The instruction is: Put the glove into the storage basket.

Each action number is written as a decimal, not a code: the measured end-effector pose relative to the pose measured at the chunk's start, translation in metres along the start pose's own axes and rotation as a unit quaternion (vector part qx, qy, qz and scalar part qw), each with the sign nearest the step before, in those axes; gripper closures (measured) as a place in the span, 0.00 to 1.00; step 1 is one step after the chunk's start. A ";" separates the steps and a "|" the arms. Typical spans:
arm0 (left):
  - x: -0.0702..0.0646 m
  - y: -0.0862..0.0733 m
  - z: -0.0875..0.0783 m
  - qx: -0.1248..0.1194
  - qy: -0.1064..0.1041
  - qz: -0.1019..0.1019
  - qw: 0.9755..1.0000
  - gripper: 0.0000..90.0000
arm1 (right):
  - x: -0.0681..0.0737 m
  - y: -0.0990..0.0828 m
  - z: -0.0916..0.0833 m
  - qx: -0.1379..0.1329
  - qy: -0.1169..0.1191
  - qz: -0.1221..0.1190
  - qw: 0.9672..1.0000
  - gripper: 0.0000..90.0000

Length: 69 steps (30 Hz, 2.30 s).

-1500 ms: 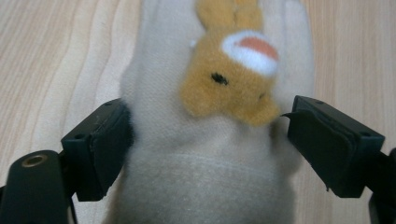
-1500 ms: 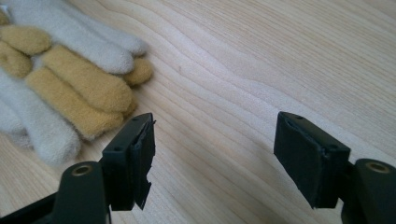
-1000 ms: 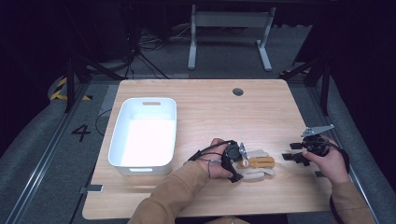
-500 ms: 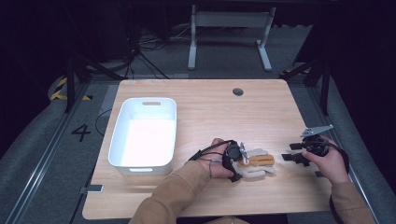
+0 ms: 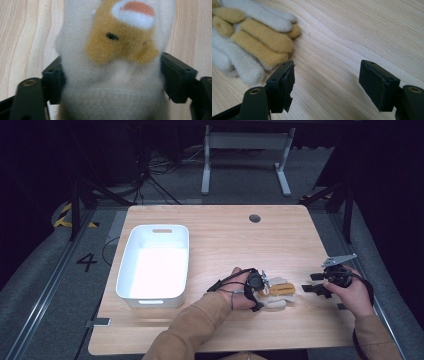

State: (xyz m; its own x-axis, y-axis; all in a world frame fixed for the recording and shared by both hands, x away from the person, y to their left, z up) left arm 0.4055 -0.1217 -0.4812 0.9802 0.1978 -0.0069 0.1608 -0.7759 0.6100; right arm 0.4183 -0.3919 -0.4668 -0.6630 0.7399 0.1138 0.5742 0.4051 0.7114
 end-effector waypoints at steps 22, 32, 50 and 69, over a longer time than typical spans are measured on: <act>0.000 0.005 -0.005 0.006 0.019 -0.041 0.999 0.81 | 0.000 -0.001 0.000 0.002 -0.003 0.000 1.000 0.34; 0.002 0.002 -0.006 -0.007 0.016 -0.051 0.999 0.83 | 0.000 -0.002 0.002 0.005 -0.004 0.001 1.000 0.34; -0.004 0.010 -0.039 -0.015 0.007 -0.096 0.995 0.85 | -0.005 0.001 0.001 -0.001 -0.002 0.016 1.000 0.34; 0.015 -0.007 -0.117 -0.050 0.067 -0.172 0.982 0.84 | 0.000 0.026 0.027 0.003 0.025 -0.005 1.000 0.35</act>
State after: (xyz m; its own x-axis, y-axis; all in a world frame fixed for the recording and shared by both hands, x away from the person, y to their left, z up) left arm 0.4053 -0.0431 -0.3927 0.8445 0.5205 -0.1258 0.4616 -0.5884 0.6639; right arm 0.4467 -0.3667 -0.4672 -0.6924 0.7075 0.1416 0.5696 0.4156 0.7091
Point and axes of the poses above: each handheld gripper's, and its own axes: z roughly forward along the jaws, y roughly out of its top, x roughly to its left, the point moved 4 cm from there along z, roughly forward along the jaws, and after that the axes turned 9 degrees about -x, right-handed, at the moved point
